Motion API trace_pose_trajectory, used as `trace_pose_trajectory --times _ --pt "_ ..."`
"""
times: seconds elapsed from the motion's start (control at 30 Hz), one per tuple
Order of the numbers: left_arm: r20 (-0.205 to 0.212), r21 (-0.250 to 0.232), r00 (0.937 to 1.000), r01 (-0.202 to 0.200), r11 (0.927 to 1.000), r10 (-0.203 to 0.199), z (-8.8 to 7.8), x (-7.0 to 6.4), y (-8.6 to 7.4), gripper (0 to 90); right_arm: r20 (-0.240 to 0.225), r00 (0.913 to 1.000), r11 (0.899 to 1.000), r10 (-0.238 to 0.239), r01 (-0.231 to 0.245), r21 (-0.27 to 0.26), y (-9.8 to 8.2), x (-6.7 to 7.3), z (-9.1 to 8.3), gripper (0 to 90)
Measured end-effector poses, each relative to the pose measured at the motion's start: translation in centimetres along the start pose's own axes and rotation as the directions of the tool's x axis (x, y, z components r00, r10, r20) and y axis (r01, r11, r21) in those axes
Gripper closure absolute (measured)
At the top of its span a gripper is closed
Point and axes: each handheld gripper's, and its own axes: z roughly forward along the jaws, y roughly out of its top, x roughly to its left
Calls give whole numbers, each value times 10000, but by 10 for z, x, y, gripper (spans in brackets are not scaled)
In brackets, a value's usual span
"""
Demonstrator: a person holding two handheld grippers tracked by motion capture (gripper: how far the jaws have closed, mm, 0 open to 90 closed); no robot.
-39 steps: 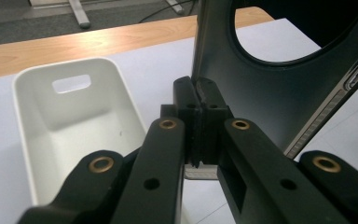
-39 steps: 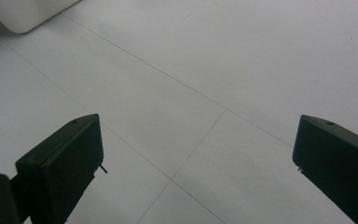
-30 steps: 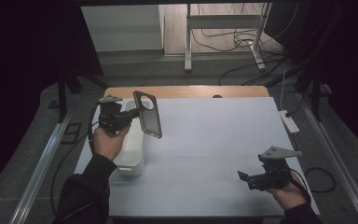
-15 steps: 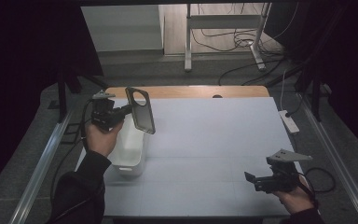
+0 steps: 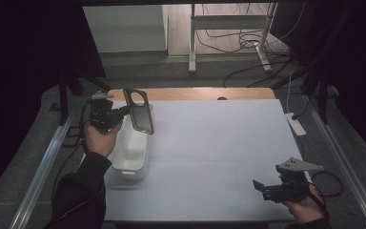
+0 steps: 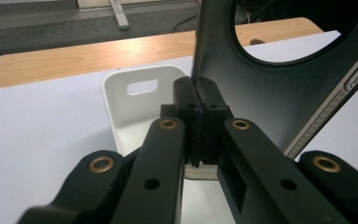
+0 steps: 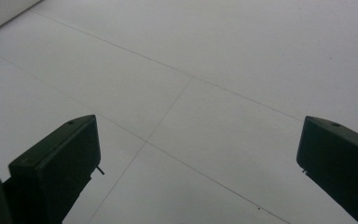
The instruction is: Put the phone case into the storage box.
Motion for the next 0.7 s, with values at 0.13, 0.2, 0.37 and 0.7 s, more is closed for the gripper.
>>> trace_pose_trajectory --times 0.13,0.2,0.37,0.7 --pt "-179 48 9998 97 9999 -96 5 5 -1 893 2 10000 10000 53 -53 -55 -2 0 -2 0" --pt "-259 37 9995 157 9999 -156 7 7 -1 894 -26 9999 9999 123 -123 -100 -3 0 -3 0" --pt "-376 55 9989 272 9996 -270 11 12 -1 894 -45 9998 9998 176 -176 -76 -5 1 -4 0" --pt "-506 -31 9981 363 9993 -364 16 15 1 894 -36 9997 9996 236 -236 -131 -10 2 -7 0"
